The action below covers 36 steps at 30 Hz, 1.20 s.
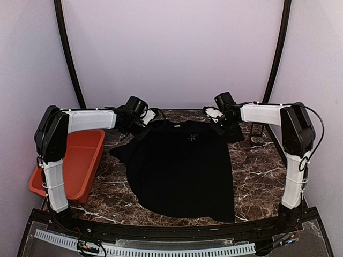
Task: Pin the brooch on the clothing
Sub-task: Flatten out the crumpled clothing at the center of the board.
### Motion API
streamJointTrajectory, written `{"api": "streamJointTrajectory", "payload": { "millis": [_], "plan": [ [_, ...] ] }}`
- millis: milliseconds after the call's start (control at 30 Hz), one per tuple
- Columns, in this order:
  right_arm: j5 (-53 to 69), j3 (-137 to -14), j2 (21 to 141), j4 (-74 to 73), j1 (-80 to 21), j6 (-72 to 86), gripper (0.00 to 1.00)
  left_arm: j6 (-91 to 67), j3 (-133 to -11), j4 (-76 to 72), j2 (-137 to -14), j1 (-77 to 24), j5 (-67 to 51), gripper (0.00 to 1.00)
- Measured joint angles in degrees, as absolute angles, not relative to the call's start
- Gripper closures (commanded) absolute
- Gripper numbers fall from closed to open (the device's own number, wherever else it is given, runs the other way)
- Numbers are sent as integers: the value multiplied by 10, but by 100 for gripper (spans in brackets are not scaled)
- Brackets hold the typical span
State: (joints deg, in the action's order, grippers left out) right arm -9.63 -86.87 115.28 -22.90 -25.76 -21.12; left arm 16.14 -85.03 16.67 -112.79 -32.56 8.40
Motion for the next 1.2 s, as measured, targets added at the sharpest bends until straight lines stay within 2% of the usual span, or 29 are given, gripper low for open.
{"api": "streamJointTrajectory", "payload": {
  "millis": [67, 100, 200, 233, 400, 433, 533, 667, 833, 1033, 1200],
  "plan": [
    [-102, -869, 1153, -231, -258, -213, 88, 161, -852, 173, -1137, -327, 96, 74],
    [-103, -869, 1153, -233, -258, -213, 81, 158, -853, 178, -1140, -328, 102, 59],
    [-107, -869, 1153, -241, -258, -216, 59, 151, -855, 188, -1143, -328, 110, 43],
    [-108, -869, 1153, -243, -258, -214, 52, 147, -858, 191, -1143, -328, 113, 35],
    [-115, -870, 1152, -256, -257, -206, 20, 114, -871, 203, -1127, -331, 129, 11],
    [-115, -870, 1151, -260, -257, -204, 17, 101, -877, 210, -1119, -331, 132, 9],
    [-119, -860, 1133, -263, -254, -181, 14, 65, -896, 233, -1084, -333, 139, 2],
    [-109, -813, 1052, -260, -227, -124, 15, 20, -897, 250, -1001, -341, 146, 1],
    [-101, -766, 967, -234, -123, -20, 15, -8, -844, 249, -909, -379, 145, 1],
    [-92, -734, 983, -223, -52, 88, 16, -22, -768, 242, -891, -406, 113, 1],
    [-88, -719, 1011, -223, -22, 150, 16, -29, -760, 239, -899, -406, 96, 1]
  ]
}}
